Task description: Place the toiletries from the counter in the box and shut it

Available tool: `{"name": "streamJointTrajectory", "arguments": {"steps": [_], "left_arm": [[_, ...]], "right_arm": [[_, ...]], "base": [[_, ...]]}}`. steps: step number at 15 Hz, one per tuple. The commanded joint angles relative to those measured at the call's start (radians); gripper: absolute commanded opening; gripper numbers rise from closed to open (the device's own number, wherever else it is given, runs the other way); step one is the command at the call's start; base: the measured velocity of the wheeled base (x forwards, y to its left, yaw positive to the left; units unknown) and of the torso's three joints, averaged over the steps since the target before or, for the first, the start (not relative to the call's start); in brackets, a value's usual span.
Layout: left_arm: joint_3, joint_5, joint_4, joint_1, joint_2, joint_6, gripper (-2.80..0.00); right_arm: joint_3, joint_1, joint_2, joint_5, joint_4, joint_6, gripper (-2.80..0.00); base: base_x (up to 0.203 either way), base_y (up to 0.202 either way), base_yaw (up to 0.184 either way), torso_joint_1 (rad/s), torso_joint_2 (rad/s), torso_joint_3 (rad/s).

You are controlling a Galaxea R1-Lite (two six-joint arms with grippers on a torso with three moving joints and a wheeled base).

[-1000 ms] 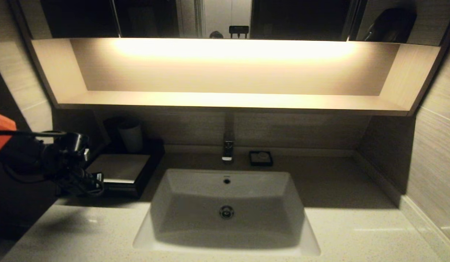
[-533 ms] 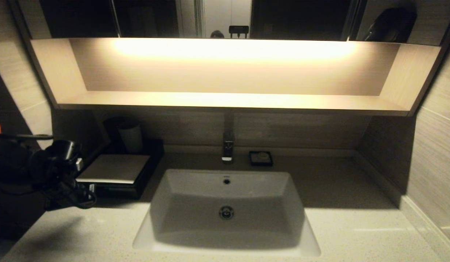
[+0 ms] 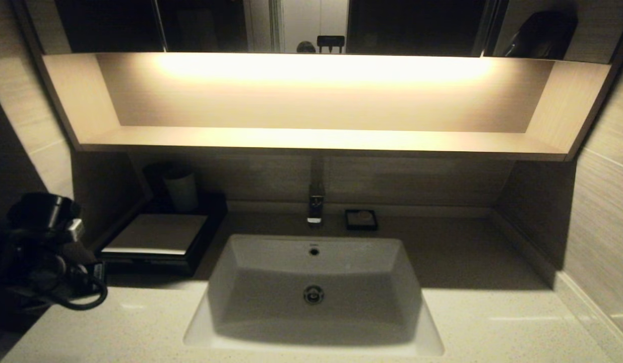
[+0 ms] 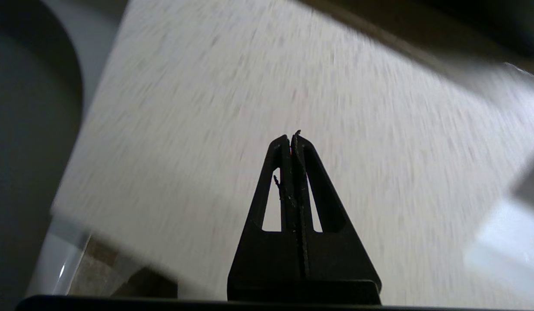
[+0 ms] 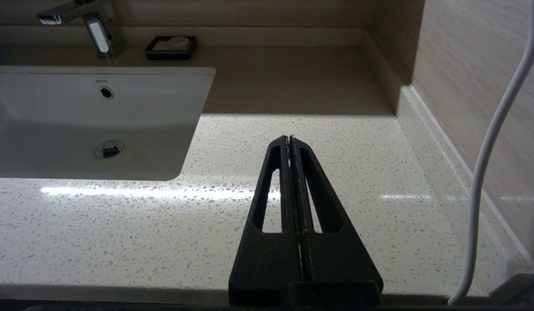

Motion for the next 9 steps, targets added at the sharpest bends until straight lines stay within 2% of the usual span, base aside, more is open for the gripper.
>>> {"name": "streamJointTrajectory", "arguments": {"steps": [1,3,9], "left_arm": [[0.094,0.002,0.000,-0.006,-0.235,0.001,-2.80],[0.158,0.002,0.000,-0.026,-0.388,0.008,-2.80],[0.358,-0.002,0.000,-0.144,-0.864,0.047,-2.80]], "right_arm": [[0.000,0.000,0.000,0.000,0.000,0.000,-2.80],[0.000,0.000,0.000,0.000,0.000,0.000,-2.80],[0.000,0.000,0.000,0.000,0.000,0.000,-2.80]], "base": [[0.000,0.000,0.000,0.000,0.00,0.000],[0.000,0.000,0.000,0.000,0.00,0.000],[0.000,0.000,0.000,0.000,0.00,0.000]]}}
